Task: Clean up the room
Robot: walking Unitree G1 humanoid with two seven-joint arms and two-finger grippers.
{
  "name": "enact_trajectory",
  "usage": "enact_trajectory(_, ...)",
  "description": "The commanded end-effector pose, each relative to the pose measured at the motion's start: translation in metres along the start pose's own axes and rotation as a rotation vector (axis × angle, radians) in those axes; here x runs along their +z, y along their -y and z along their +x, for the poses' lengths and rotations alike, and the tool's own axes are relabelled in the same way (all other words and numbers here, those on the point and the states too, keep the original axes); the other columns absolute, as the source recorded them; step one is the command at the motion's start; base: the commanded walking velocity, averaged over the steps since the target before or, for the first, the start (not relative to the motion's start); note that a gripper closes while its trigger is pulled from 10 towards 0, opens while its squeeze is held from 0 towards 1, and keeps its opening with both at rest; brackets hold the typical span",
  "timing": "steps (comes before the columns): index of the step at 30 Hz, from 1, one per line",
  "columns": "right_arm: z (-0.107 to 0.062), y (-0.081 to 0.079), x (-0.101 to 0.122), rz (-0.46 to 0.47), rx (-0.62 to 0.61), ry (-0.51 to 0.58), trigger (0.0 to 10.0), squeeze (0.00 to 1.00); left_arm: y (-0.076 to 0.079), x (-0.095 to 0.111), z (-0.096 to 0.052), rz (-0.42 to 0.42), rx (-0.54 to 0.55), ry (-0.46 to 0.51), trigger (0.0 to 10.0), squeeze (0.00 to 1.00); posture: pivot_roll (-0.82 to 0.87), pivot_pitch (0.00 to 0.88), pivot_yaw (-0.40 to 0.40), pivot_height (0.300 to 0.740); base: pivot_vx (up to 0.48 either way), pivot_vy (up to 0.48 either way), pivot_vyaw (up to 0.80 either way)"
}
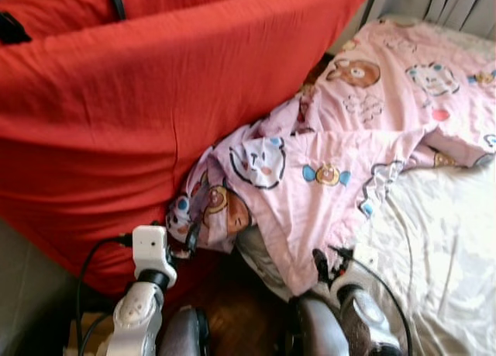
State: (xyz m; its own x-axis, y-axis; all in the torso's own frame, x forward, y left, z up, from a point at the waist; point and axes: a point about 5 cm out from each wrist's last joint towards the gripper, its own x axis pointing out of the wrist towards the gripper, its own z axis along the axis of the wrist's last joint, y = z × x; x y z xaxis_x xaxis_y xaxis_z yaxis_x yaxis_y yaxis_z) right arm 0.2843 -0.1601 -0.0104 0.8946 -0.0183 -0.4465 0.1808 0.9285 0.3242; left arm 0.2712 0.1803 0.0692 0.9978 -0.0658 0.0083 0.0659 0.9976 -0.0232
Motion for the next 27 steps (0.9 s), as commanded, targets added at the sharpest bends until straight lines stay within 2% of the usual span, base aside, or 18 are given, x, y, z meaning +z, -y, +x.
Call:
enact_trajectory(1, 0.001, 0.000, -0.003, 0.036, -0.034, -0.032, 10.0, 1.00, 0.000, 0.001, -0.004, 0.005, -0.001, -0.007, 10.0, 0.00, 0.09, 0.284, -0.012, 0.616, 0.000, 0.000, 0.00)
enact_trajectory(2, 0.001, 0.000, -0.003, 0.036, -0.034, -0.032, 10.0, 1.00, 0.000, 0.001, -0.004, 0.005, -0.001, -0.007, 10.0, 0.00, 0.09, 0.284, -0.012, 0.616, 0.000, 0.000, 0.00)
enact_trajectory(3, 0.005, -0.004, 0.002, 0.034, -0.030, -0.034, 10.0, 0.18, 0.000, 0.004, -0.007, 0.004, 0.001, -0.002, 10.0, 0.00, 0.10, 0.306, -0.015, 0.616, 0.000, 0.000, 0.00)
enact_trajectory(4, 0.006, -0.006, 0.004, 0.032, -0.028, -0.035, 10.0, 0.00, 0.000, 0.005, -0.009, 0.004, 0.004, -0.001, 10.0, 0.00, 0.10, 0.317, -0.018, 0.616, 0.000, 0.000, 0.00)
enact_trajectory(10, 0.010, -0.014, 0.011, 0.009, 0.012, -0.030, 10.0, 0.00, 0.004, 0.009, -0.027, -0.005, 0.015, -0.002, 10.0, 0.00, 0.13, 0.379, -0.032, 0.616, 0.000, 0.000, 0.00)
enact_trajectory(11, 0.010, -0.014, 0.011, 0.009, 0.012, -0.030, 10.0, 0.00, 0.004, 0.009, -0.027, -0.005, 0.015, -0.002, 10.0, 0.00, 0.13, 0.379, -0.032, 0.616, 0.000, 0.000, 0.00)
enact_trajectory(15, 0.011, -0.014, 0.015, -0.005, 0.011, -0.024, 10.0, 0.00, 0.004, 0.008, -0.042, -0.015, 0.028, -0.028, 10.0, 0.00, 0.12, 0.427, -0.042, 0.616, 0.000, 0.000, 0.00)
enact_trajectory(20, 0.010, -0.010, 0.015, -0.008, -0.004, -0.018, 10.0, 0.00, 0.007, 0.006, -0.050, -0.022, 0.034, -0.057, 10.0, 0.00, 0.12, 0.440, -0.043, 0.616, 0.000, 0.000, 0.00)
enact_trajectory(27, 0.009, -0.008, 0.010, -0.007, 0.006, -0.036, 10.0, 0.00, 0.010, 0.007, -0.053, -0.028, 0.031, -0.069, 10.0, 0.00, 0.11, 0.446, -0.043, 0.616, 0.000, 0.000, 0.00)
